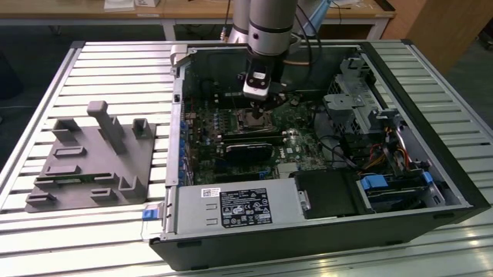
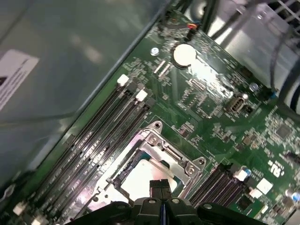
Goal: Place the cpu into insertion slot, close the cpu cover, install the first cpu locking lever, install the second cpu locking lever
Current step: 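Close the cpu cover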
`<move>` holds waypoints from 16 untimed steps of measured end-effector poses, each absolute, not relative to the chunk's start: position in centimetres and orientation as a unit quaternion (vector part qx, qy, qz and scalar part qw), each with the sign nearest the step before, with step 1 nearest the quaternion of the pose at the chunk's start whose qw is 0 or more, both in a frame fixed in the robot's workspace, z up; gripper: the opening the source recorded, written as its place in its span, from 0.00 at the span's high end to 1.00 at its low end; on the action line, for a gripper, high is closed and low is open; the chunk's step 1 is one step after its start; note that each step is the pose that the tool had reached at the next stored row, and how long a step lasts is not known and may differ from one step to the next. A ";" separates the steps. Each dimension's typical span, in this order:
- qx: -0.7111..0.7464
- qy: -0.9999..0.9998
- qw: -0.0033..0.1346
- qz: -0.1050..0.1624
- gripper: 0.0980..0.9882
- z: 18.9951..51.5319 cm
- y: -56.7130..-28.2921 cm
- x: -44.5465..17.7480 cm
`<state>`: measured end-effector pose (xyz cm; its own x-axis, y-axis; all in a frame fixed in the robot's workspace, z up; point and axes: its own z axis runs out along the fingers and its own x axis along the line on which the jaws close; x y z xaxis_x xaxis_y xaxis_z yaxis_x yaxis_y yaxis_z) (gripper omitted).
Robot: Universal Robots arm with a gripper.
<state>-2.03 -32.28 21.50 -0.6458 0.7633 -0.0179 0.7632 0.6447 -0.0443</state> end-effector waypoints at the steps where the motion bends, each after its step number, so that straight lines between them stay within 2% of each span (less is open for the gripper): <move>1: -0.412 -0.911 0.001 0.024 0.99 21.5 -32.3 -2.0; 16: -0.351 -0.936 -0.002 0.003 0.99 21.4 -32.4 -2.2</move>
<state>-2.23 -32.42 21.35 -0.7536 0.6573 -0.0052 0.6573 0.7536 -0.0049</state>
